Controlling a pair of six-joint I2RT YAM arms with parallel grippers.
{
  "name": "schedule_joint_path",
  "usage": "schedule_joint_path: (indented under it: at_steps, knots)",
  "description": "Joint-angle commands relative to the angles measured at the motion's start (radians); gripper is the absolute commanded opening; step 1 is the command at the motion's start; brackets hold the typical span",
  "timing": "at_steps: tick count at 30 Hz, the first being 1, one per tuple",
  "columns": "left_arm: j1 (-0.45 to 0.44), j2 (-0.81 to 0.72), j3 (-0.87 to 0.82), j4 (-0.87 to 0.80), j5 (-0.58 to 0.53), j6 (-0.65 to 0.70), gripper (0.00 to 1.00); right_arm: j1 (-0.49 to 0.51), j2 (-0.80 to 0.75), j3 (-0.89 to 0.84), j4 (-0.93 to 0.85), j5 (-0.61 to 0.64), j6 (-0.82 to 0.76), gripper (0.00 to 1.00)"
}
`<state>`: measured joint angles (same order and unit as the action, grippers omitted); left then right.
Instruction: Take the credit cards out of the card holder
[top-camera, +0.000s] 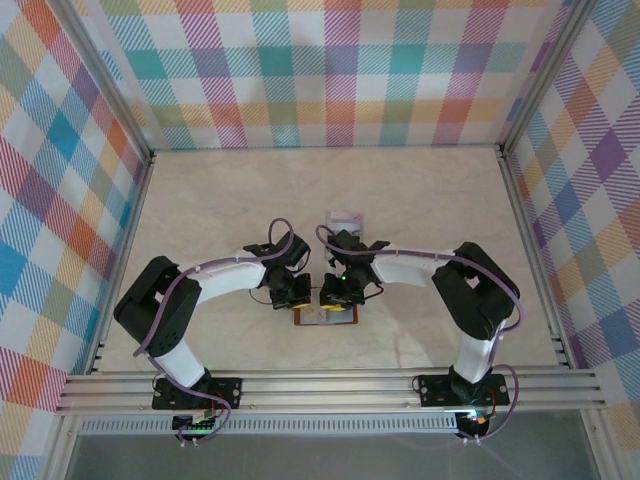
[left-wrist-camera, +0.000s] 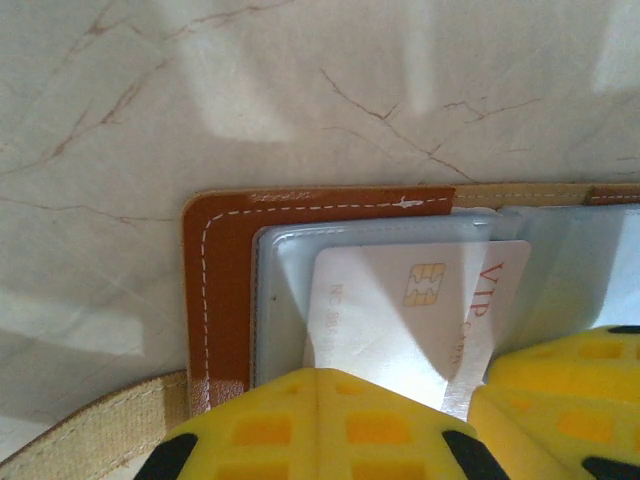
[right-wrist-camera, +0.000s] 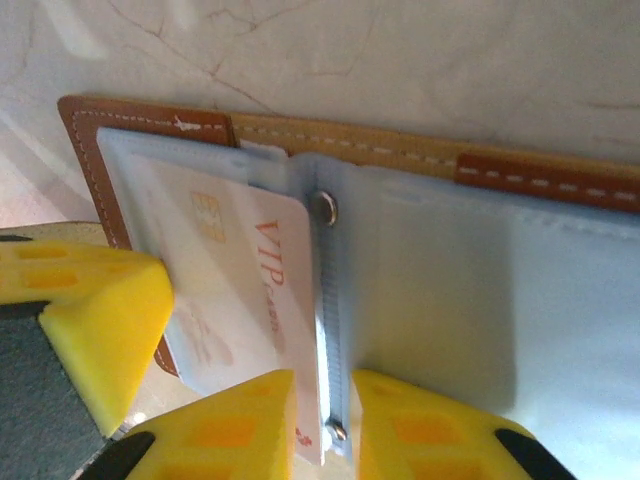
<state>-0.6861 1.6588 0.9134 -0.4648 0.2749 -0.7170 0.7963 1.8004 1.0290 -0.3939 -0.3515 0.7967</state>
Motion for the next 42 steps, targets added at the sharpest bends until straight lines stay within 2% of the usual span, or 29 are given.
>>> schedule_joint_path:
  at_steps: [1,16,19,28,42]
  knots:
    - [-0.007,0.026,0.004,-0.035,-0.031,0.008,0.04,-0.012,0.016,-0.033,0.083,-0.048,0.013,0.21]
    - [-0.007,0.030,0.004,-0.036,-0.028,0.007,0.04,-0.039,0.024,-0.143,0.325,-0.174,0.088,0.19]
    - [-0.006,0.030,0.006,-0.040,-0.029,0.009,0.04,-0.042,0.024,-0.155,0.341,-0.178,0.095,0.15]
    - [-0.007,0.022,0.005,-0.058,-0.047,0.015,0.04,-0.060,-0.031,-0.156,0.204,-0.071,0.042,0.07]
    - [-0.007,0.025,0.010,-0.070,-0.055,0.018,0.04,-0.069,-0.095,-0.054,-0.092,0.087,-0.043,0.06]
